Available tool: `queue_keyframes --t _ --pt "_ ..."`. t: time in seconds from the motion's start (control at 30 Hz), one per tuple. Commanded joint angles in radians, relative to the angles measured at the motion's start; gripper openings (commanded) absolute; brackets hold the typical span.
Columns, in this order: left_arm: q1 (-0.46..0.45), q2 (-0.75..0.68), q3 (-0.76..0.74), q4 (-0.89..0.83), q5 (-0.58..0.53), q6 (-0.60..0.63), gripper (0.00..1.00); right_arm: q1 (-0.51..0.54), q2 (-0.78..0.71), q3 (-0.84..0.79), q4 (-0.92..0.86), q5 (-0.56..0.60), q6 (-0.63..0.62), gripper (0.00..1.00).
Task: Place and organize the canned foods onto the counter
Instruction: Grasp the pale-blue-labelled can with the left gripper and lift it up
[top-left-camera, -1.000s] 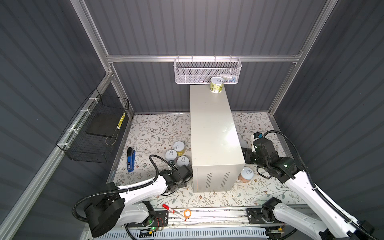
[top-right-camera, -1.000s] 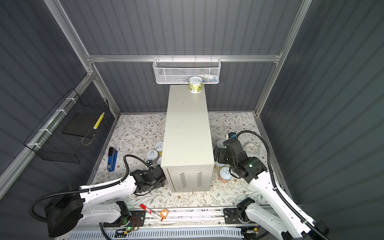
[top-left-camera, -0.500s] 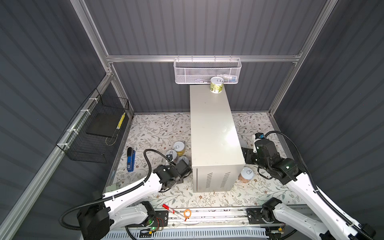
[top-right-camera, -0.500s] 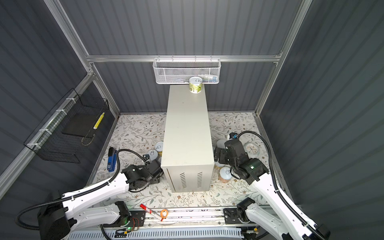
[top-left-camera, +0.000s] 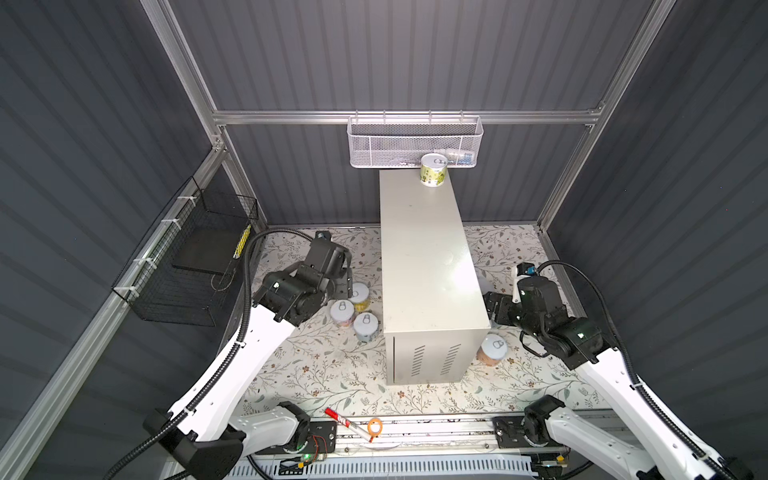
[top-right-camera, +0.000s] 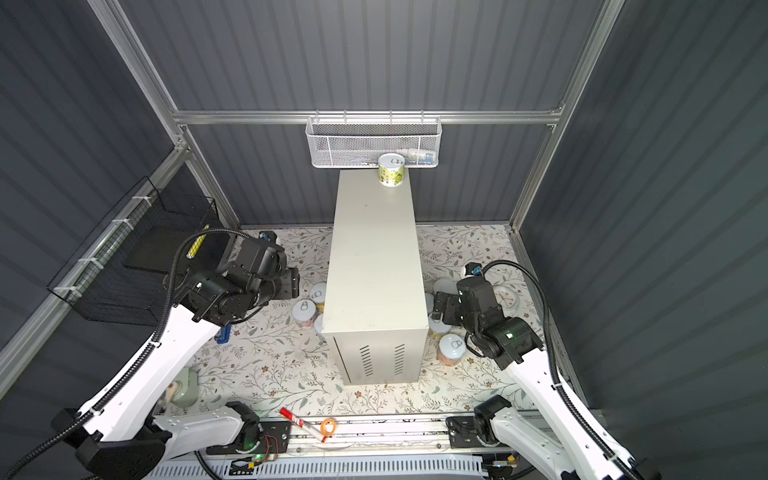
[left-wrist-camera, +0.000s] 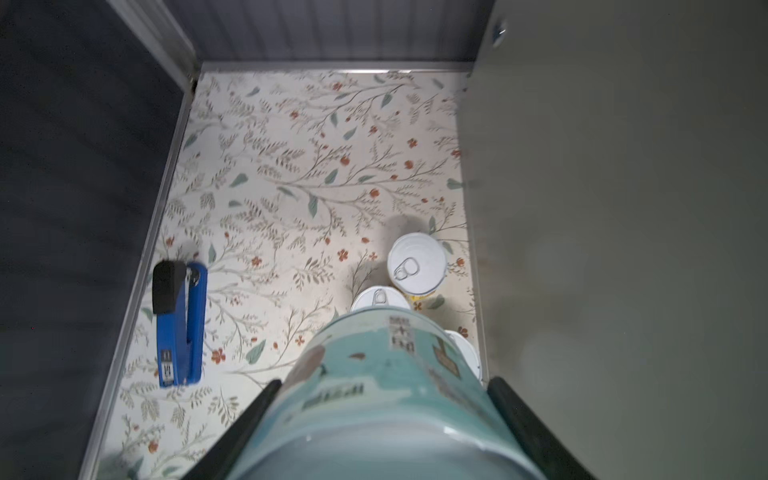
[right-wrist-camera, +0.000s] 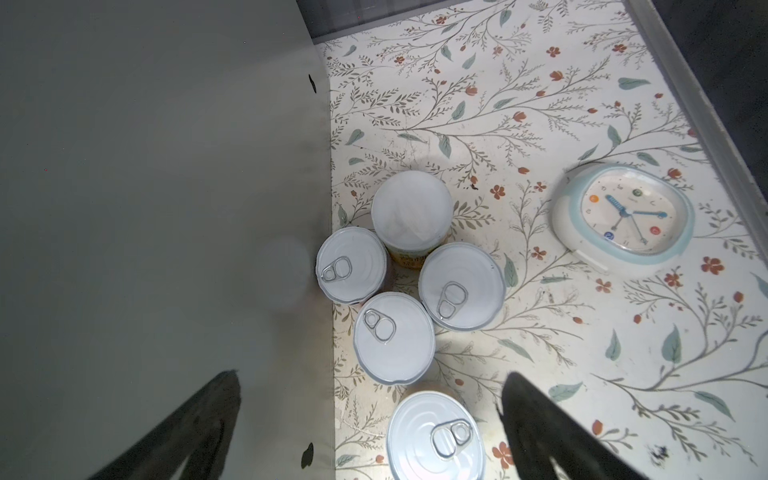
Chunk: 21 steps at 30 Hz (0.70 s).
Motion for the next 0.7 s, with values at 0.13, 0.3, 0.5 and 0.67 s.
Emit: queue_keyframes --t 0.13,0.3,0.5,0.67 --pt "0.010 0.117 0.301 -0.079 0.150 0.253 0.00 -0.020 -0.028 0.048 -0.003 0.015 -0.038 0.99" --pt "0.010 0.223 0.516 -0.116 0.314 0.346 0.00 -0.028 -0.016 0.072 -0.004 0.008 -0.052 0.99" --pt "0.010 0.381 0.817 -0.220 0.391 0.401 0.00 -0.031 -0.003 0.098 -0.004 0.007 -0.066 0.99" --pt "0.010 0.507 1.036 -0.298 0.507 0.423 0.00 -0.034 -0.001 0.116 0.002 -0.001 -0.070 0.99"
